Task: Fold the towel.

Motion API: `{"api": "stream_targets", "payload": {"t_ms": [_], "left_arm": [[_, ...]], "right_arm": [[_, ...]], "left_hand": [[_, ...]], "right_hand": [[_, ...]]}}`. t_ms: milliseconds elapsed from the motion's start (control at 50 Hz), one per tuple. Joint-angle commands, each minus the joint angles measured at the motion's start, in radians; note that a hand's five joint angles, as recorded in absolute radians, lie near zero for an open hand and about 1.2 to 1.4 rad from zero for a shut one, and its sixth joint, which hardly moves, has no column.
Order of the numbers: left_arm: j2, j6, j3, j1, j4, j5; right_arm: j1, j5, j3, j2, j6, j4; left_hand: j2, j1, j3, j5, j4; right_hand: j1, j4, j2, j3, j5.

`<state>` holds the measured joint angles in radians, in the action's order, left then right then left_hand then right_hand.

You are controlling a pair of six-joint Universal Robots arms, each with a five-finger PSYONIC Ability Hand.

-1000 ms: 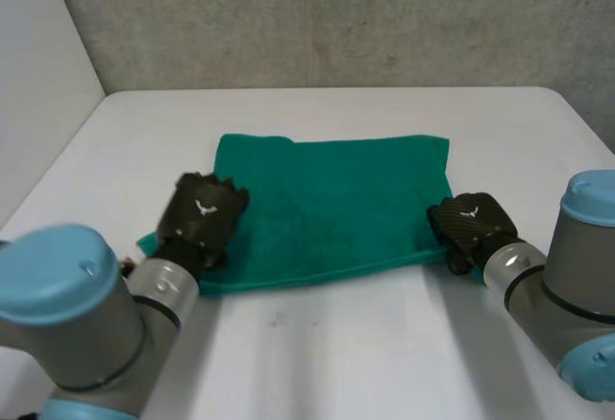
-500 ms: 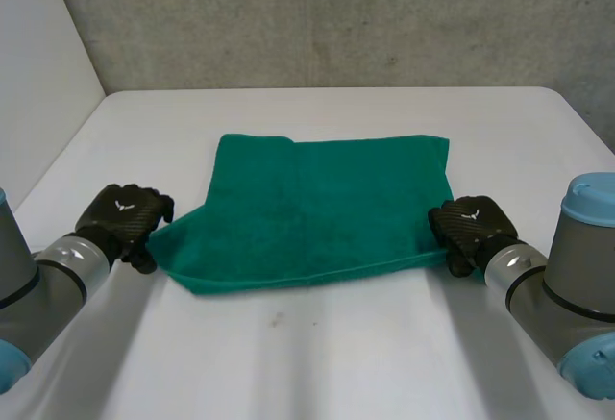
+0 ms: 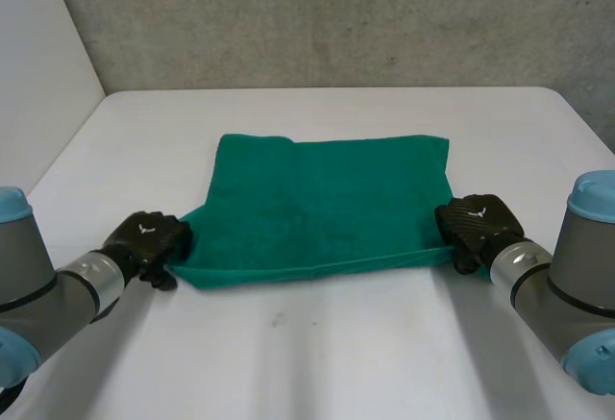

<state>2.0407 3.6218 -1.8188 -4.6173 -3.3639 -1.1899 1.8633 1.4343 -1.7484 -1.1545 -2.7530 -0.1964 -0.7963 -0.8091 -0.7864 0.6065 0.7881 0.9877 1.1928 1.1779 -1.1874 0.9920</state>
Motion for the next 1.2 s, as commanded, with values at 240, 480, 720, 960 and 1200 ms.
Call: {"api": "stream_targets", "payload": {"t_ms": [240,480,720,960,1200], "left_arm": [[-0.1,-0.074,0.013,0.035,-0.117,-0.017],[-0.643,-0.077,-0.054,0.04,0.03,-0.056],[-0.412,-0.071,-0.053,0.049,0.106,-0.094],[-0.246,-0.072,0.001,0.057,0.043,-0.174],[-0.237,-0.072,0.001,0.054,0.032,-0.175]], "right_arm": [[-0.015,0.0,0.053,-0.121,0.002,0.102],[-0.009,0.009,0.198,-0.412,0.378,0.581],[-0.007,0.008,0.185,-0.193,0.261,0.477],[-0.07,-0.032,0.069,-0.126,0.012,0.367],[-0.199,-0.115,-0.023,-0.129,-0.082,0.373]], "left_hand": [[-0.6,-0.587,-0.61,0.615,0.608],[-0.6,-0.587,-0.61,0.615,0.608],[-0.6,-0.587,-0.61,0.615,0.608],[-0.6,-0.587,-0.61,0.615,0.608],[-0.6,-0.587,-0.61,0.615,0.608]], "right_hand": [[0.409,0.203,0.218,-0.209,0.23],[0.409,0.203,0.218,-0.209,0.23],[0.409,0.203,0.218,-0.209,0.23],[0.36,0.155,0.17,-0.161,0.181],[-0.271,-0.476,-0.461,0.471,-0.45]]}}
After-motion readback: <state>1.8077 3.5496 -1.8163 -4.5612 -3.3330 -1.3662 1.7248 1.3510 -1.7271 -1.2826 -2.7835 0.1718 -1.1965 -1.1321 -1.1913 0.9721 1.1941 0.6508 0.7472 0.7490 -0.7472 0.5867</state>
